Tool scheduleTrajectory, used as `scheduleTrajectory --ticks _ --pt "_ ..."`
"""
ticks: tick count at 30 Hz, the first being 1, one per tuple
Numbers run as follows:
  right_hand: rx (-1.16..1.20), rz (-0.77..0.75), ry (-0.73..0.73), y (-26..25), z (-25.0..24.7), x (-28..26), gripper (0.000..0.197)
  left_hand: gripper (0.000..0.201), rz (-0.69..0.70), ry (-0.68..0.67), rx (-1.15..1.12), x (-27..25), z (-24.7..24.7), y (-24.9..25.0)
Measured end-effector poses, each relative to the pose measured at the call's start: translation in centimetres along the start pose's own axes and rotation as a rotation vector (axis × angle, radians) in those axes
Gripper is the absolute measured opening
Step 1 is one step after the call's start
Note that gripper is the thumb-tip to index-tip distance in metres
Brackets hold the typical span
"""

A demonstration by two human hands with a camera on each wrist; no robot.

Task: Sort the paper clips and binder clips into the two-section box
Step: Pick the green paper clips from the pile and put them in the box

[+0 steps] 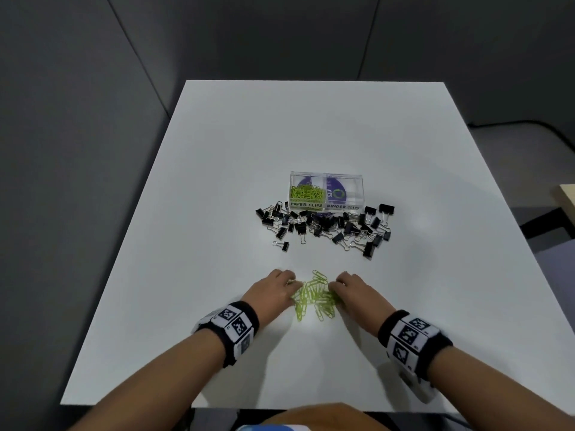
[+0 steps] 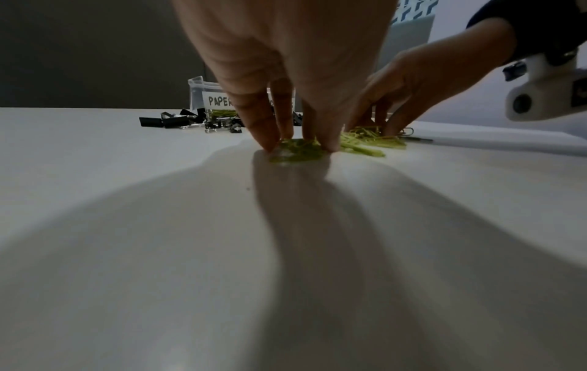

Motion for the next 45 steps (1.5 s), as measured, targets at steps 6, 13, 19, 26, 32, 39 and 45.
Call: scheduleTrajectory --ticks 6,13,19,26,32,39,45 --pt "0.079 0.086 0.000 0.3 -1.7 0.5 0.042 0.047 -0.197 -0.100 -0.091 0.7 -1.8 0.4" --pt "0.130 0.209 -0.147 2.2 -1.1 -1.9 0.052 0.082 -0.265 -0.169 -0.175 -0.3 -0.5 1.6" --pt "0.189 0.187 -0.008 -0.1 -0.5 0.5 0.025 0.046 -0.299 -0.129 -0.233 1.5 -1.3 2.2" --pt "0.038 0.285 0.047 2.5 -1.1 -0.6 0.026 0.050 -0.417 -0.175 -0.278 -1.4 -1.4 -0.7" --pt "0.020 0.259 0.023 1.7 0.3 -0.4 0.013 0.022 -0.453 -0.155 -0.431 -2.1 -1.0 -1.4" --pt "0.097 0.238 0.005 -0.3 -0.3 1.3 0.021 0.030 -0.418 -0.137 -0.383 0.2 -1.4 0.4" --pt "0.123 0.270 -0.165 -1.6 0.2 1.1 0.107 0.089 -0.402 -0.175 -0.409 0.7 -1.4 1.6"
Point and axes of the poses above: each hand's wrist, its own x-axis towards the middle knuckle, its own z-axis out of the palm, y = z × x, the point moved 1 cm from there along x, towards the middle knuckle, and after that the axes turned 1 degree about y, right-handed, at the moved point
